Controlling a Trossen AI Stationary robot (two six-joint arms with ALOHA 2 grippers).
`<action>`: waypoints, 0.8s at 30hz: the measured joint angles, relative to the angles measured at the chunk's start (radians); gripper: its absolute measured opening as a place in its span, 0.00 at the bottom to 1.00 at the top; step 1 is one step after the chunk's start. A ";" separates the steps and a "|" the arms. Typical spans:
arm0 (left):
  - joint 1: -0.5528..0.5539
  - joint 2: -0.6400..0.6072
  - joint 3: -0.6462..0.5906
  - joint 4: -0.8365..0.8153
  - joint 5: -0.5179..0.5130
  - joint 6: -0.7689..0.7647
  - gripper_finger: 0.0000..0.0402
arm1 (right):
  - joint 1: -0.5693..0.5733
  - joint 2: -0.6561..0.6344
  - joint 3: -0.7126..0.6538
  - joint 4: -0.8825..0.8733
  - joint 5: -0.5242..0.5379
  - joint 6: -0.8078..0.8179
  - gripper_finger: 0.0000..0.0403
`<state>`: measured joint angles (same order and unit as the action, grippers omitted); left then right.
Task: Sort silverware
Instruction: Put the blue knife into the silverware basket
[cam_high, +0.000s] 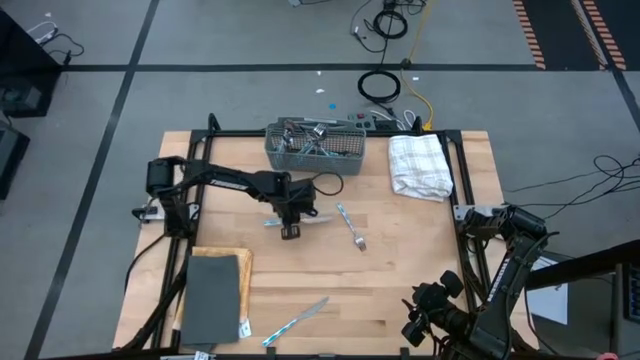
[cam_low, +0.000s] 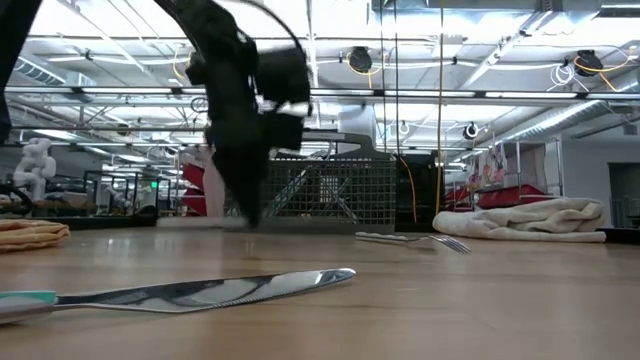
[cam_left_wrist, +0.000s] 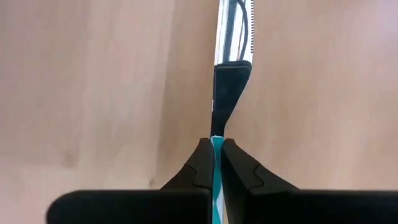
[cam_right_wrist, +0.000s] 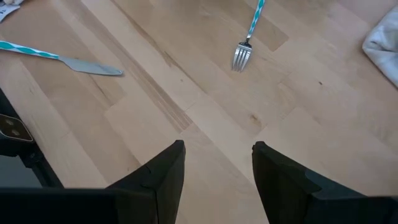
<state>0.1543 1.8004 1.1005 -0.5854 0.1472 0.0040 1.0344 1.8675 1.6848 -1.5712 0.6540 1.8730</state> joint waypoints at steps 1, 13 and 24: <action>-0.002 -0.017 0.004 0.014 0.007 -0.012 0.03 | 0.000 0.000 0.000 0.000 0.000 0.000 0.44; -0.010 -0.128 0.005 0.343 -0.120 -0.187 0.02 | 0.000 0.000 0.000 0.000 0.004 0.002 0.44; 0.035 -0.131 0.001 0.989 -0.590 -0.169 0.02 | -0.001 0.000 0.000 0.002 0.004 0.026 0.44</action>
<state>0.1897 1.6691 1.1010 0.4040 -0.4426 -0.1655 1.0336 1.8675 1.6848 -1.5697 0.6584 1.8992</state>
